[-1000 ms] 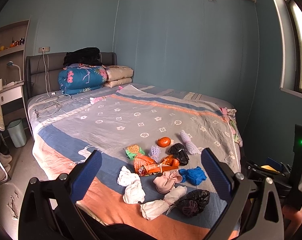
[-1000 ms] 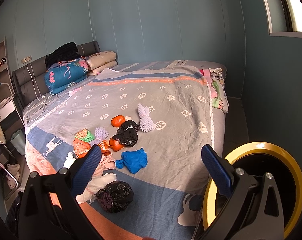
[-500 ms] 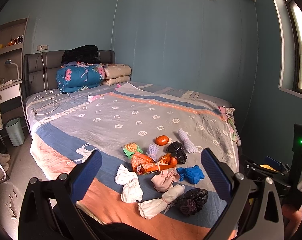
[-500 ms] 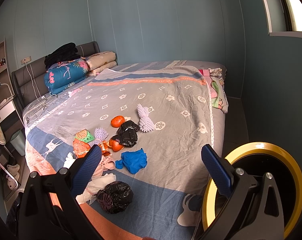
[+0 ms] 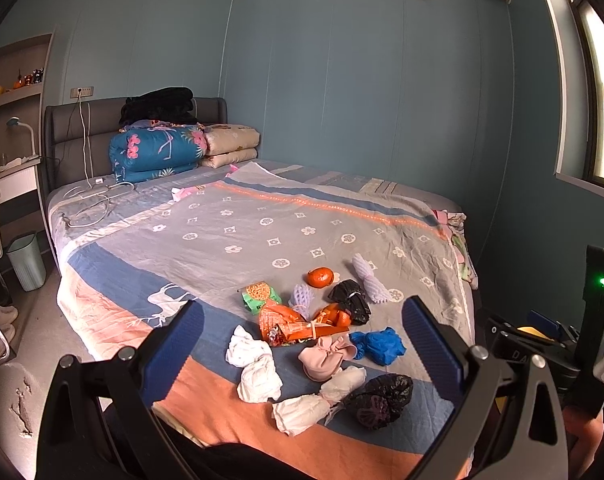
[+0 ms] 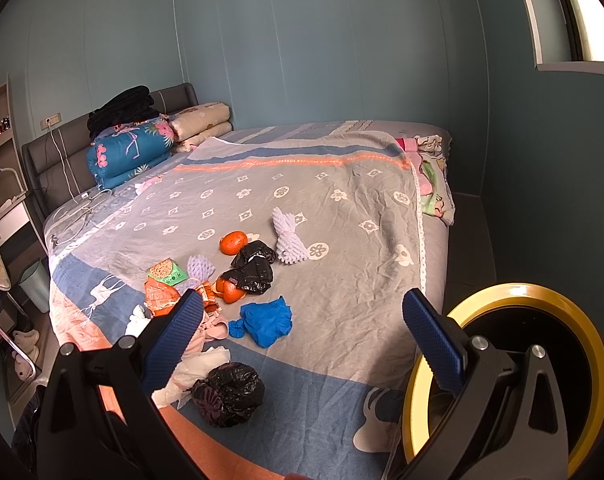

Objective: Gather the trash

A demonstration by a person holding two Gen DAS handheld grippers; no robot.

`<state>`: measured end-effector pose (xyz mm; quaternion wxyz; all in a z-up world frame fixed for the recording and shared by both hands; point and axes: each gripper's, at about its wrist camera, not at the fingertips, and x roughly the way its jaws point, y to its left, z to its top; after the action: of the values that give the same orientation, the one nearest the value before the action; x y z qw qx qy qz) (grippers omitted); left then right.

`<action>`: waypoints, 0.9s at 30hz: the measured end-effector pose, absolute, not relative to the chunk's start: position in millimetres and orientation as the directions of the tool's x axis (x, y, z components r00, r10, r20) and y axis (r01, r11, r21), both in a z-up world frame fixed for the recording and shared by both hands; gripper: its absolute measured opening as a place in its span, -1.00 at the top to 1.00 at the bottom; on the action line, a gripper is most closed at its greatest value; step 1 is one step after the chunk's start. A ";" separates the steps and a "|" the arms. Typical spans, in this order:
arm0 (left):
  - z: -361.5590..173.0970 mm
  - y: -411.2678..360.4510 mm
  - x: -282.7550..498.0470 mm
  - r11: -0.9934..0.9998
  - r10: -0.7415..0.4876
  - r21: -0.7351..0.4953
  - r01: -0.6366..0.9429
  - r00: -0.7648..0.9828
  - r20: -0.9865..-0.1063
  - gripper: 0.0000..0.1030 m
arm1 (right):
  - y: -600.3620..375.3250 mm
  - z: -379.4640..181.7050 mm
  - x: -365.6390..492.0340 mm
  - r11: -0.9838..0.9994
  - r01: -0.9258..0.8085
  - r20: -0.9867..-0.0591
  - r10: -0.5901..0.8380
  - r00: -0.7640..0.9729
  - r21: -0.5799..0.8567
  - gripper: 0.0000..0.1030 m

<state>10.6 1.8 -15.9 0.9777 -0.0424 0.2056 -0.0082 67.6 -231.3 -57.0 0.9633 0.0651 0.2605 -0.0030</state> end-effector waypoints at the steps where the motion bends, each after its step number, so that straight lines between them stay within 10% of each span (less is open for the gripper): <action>1: -15.9 1.8 10.7 0.996 -0.033 -0.086 -0.001 0.915 -0.401 -0.86 | -231.4 -57.1 67.7 0.991 0.039 -0.503 0.029 0.864 0.124 -0.87; 27: -29.5 13.0 32.4 0.995 0.023 -0.077 -0.070 0.867 -0.497 -0.86 | -235.3 -61.9 71.5 0.992 0.030 -0.509 0.038 0.860 0.125 -0.87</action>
<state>32.4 13.0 -29.5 0.9651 -0.0462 0.2565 0.0241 71.5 -235.3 -61.9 0.9622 0.0642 0.2647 0.0019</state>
